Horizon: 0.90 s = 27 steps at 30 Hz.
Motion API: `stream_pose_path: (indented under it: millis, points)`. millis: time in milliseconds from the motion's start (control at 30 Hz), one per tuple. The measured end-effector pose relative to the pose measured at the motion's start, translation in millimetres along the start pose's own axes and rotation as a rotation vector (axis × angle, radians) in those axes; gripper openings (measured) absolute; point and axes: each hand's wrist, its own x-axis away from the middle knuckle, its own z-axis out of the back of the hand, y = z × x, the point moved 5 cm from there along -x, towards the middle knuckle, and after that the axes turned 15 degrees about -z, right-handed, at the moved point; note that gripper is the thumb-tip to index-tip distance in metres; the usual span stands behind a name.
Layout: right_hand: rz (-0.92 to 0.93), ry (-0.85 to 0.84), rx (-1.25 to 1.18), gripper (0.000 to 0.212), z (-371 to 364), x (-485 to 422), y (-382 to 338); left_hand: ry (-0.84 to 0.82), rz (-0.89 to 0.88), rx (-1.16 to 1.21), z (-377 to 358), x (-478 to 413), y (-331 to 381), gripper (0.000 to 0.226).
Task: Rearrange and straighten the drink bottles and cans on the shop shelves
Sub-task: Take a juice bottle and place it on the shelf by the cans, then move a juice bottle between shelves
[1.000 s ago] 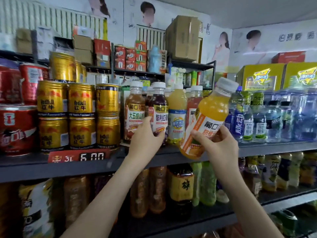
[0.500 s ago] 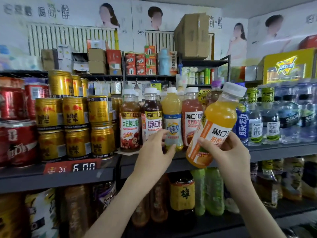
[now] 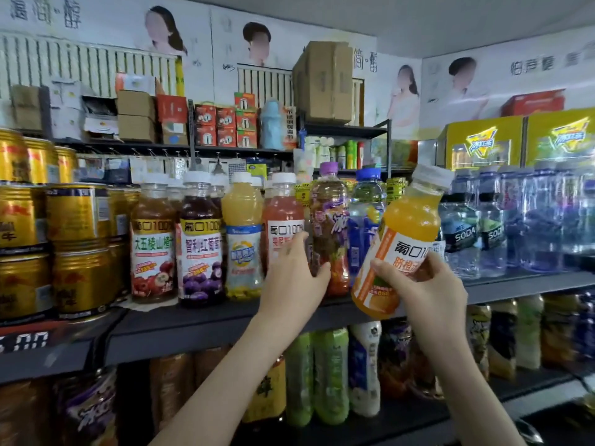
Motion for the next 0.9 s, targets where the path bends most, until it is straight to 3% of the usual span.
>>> stream_pose_path:
  millis: [233,400,600,700,900]
  points:
    - [-0.017,-0.141,-0.021,0.029,29,-40,19,0.072,0.260,0.016,-56,-22,6,0.083]
    - [-0.022,-0.223,-0.069,0.029,42,-54,27,0.097,0.371,-0.072,-63,-27,7,0.070]
    - [0.006,-0.250,-0.060,0.033,41,-56,29,0.091,0.302,-0.204,-54,-20,16,0.066]
    - [0.022,-0.276,-0.049,0.034,32,-52,25,0.199,0.216,-0.318,-28,-9,23,0.052]
    - [0.059,-0.307,-0.036,0.035,9,-37,17,0.226,0.276,-0.338,6,22,-2,0.057]
